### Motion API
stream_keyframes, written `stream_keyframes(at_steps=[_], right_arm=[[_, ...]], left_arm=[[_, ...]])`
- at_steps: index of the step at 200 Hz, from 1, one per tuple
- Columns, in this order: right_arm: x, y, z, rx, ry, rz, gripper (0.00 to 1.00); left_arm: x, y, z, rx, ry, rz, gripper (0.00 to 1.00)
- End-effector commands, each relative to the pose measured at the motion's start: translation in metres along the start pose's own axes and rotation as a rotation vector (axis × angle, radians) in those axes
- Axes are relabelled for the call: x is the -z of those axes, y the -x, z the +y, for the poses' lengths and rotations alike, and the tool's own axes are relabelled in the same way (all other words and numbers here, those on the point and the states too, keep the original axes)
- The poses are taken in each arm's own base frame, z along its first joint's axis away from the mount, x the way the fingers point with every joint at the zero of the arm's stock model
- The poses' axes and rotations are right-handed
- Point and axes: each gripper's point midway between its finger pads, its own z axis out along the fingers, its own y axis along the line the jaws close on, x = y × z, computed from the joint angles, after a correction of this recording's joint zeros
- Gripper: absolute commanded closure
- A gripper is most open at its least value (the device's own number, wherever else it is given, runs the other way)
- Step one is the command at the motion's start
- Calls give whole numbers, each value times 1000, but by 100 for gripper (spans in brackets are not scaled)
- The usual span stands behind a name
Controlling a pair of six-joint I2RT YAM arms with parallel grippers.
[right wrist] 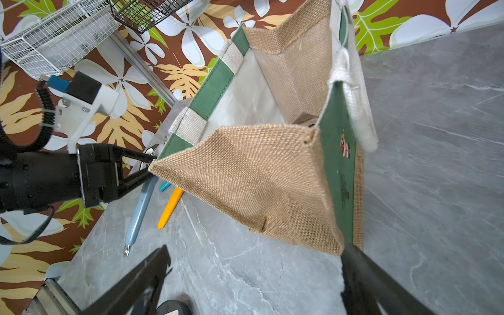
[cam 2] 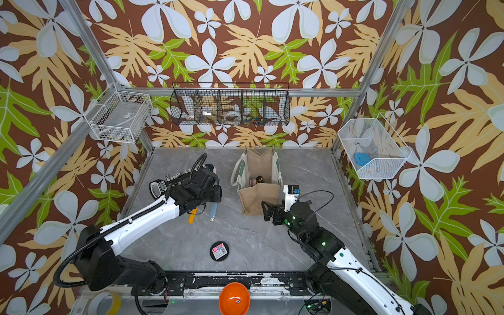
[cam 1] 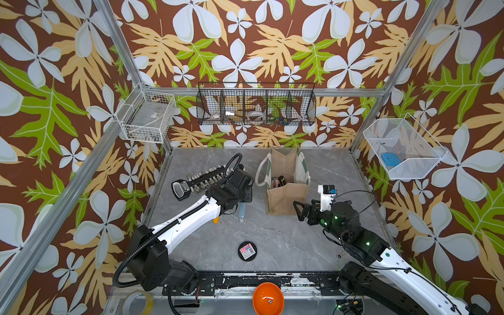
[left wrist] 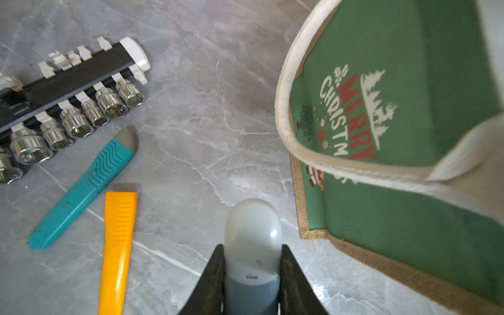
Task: Place the art knife into the pouch
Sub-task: Place the utility knife in the pouch.
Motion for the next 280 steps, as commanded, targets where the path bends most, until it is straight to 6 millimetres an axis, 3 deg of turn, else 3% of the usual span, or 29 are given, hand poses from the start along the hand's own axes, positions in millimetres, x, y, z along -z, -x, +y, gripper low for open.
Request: stream_keyframes(at_steps=[1,78,187,229,280], right_arm=[[3,8,3,-3,8,-30,2],[10,5,-3,-3,0,-40,2],[18,-2,-9,-15,-3,-53,2],[20,-1,-9,-18,-4,-53,2],[23,-3,-11,-28,-5,-57,2]], left_arm=[[7,10,-8,-12,-19,-6,78],[33,59,-61,-68,-106,-75,80],[44,99,-145,-167,-207,-118,79],[37,108,-170,-188,-245,-121,79],[16,128,-184,-247,-205,-162,79]])
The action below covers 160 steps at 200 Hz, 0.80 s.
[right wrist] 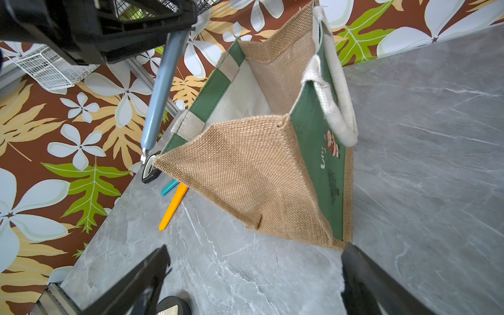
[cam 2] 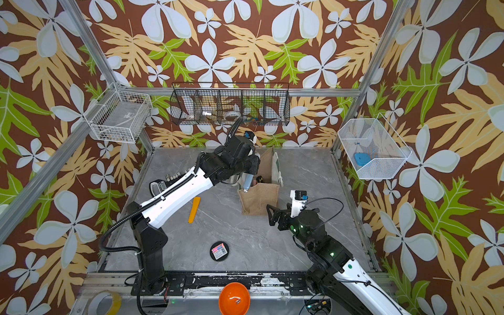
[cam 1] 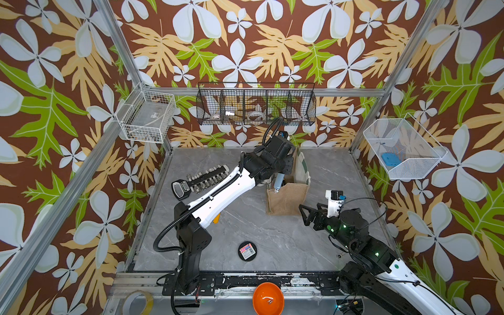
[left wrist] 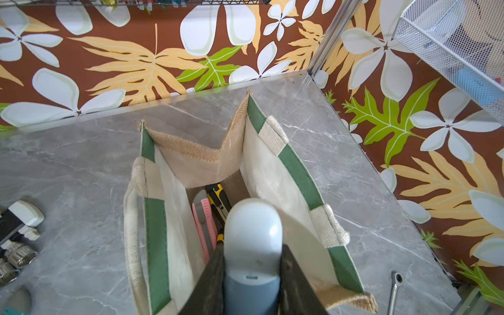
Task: Place the art knife into the pouch
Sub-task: Place the utility knife in the pouch.
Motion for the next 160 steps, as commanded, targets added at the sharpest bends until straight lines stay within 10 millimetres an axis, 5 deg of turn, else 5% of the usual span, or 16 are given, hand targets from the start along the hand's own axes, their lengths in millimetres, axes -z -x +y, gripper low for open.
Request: stream_keyframes(at_steps=[1,65,160], right_arm=[[0,1,-1,-14,-7,-8,2],[4,-1,-3,-21,-8,-7,2],[-4,-9,-6,-15,-19,13,1]], left_arm=[[-8,11,2,-57,36,-23,79],[-47,17,9,-123,118,-44,76],[-99,-39,26,-124,100,111,75]])
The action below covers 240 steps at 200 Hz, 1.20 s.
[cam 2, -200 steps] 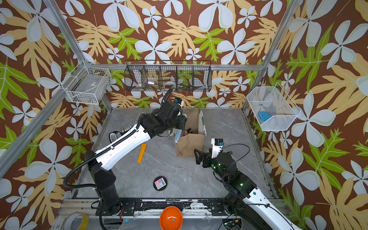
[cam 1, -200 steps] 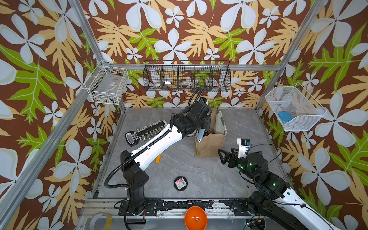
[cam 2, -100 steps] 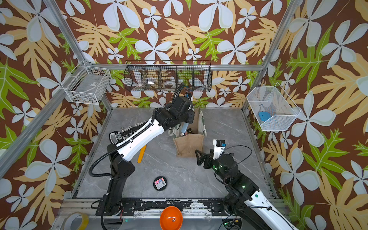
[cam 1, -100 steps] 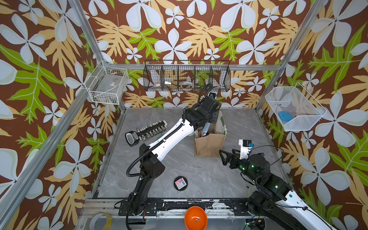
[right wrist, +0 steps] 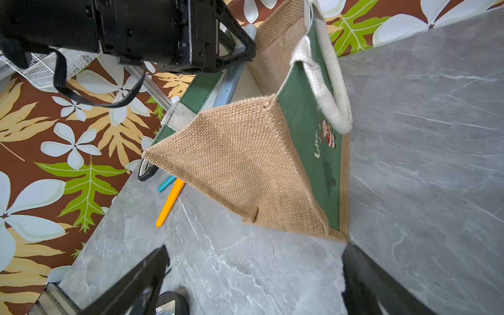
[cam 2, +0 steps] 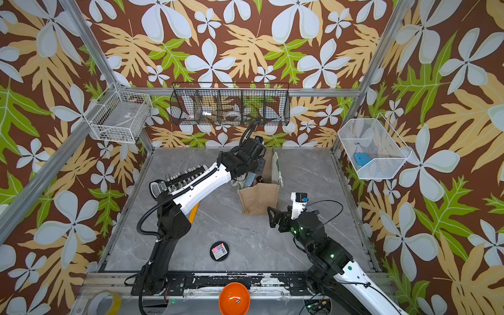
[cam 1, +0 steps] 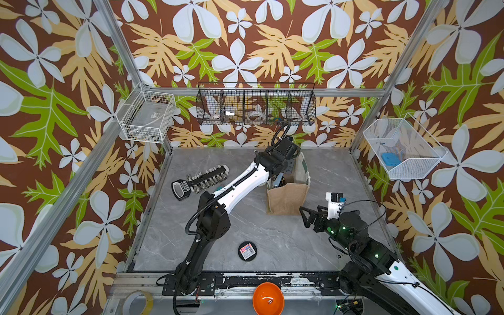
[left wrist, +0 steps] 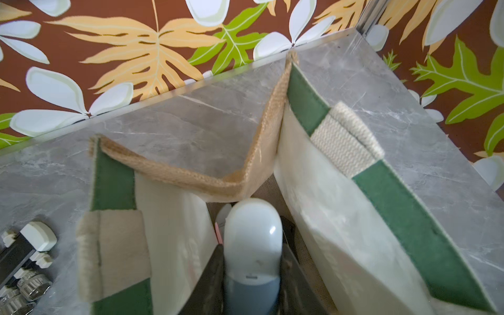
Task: Place the art knife into the pouch
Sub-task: Place the utility knife in the pouch.
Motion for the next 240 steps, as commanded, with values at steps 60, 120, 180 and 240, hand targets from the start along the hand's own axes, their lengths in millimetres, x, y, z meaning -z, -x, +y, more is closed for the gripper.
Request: stream_keyframes(at_steps=[60,120,180,240], right_arm=[[-9,-1,0,5,-15,12,1],[-14,3,2,36,-44,45,0],[-17,16,10,60,-47,57,0],[-26,27,41,168,-28,145,4]], left_arm=[[-23,-30,-15,-4,-75,75,62],[36,9,-17,28,-144,-27,0],[141,50,9,93,-151,-251,0],[195,-9,52,213,-164,-355,0]])
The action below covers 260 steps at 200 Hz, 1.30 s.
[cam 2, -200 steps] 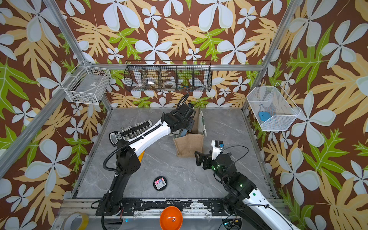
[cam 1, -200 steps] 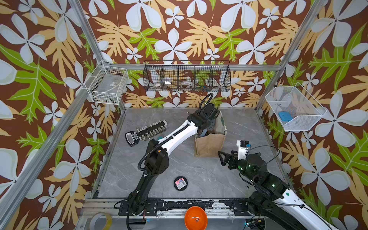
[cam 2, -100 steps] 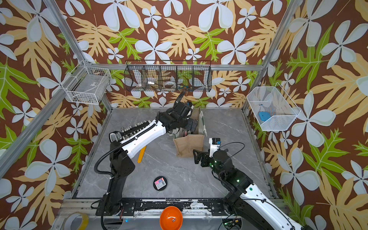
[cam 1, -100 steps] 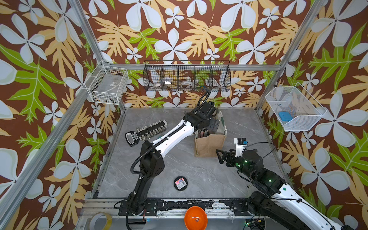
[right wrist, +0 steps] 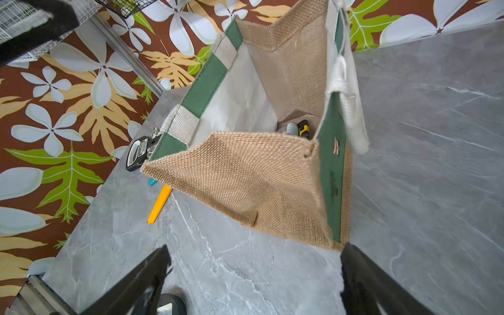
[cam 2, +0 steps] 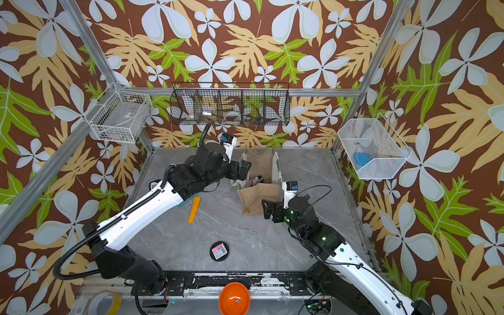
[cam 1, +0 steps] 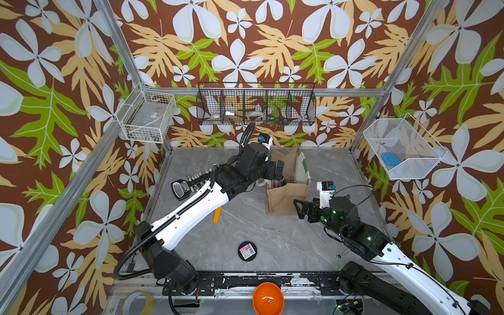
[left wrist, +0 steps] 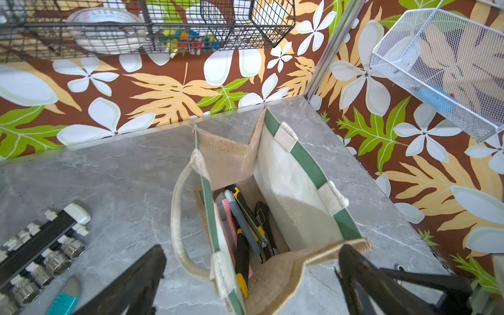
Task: Place the art knife into the pouch
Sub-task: Place the utility knife in the pouch, then pick up the utility knife at the center of the board.
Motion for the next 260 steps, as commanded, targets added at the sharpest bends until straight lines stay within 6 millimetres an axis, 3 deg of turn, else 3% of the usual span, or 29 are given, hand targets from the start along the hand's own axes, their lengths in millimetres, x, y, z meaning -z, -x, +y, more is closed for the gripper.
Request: stream_keyframes(at_steps=[1,39,96,145,166,204,260], right_arm=[[-2,4,16,87,2,47,4],[-14,12,65,197,76,60,4],[-50,-1,104,221,150,113,5],[-74,-22,113,219,161,204,6],[-76,-28,113,214,167,223,6],[-76,-32,108,201,146,232,6],[-64,-22,95,150,109,159,8]], left_arm=[[21,3,12,81,-17,-112,0],[33,-65,94,216,96,-43,0],[26,-181,184,438,226,105,0],[5,-241,214,483,349,225,0],[-2,-250,221,466,373,258,0],[-8,-251,235,435,446,252,0],[-26,-257,243,435,460,287,2]])
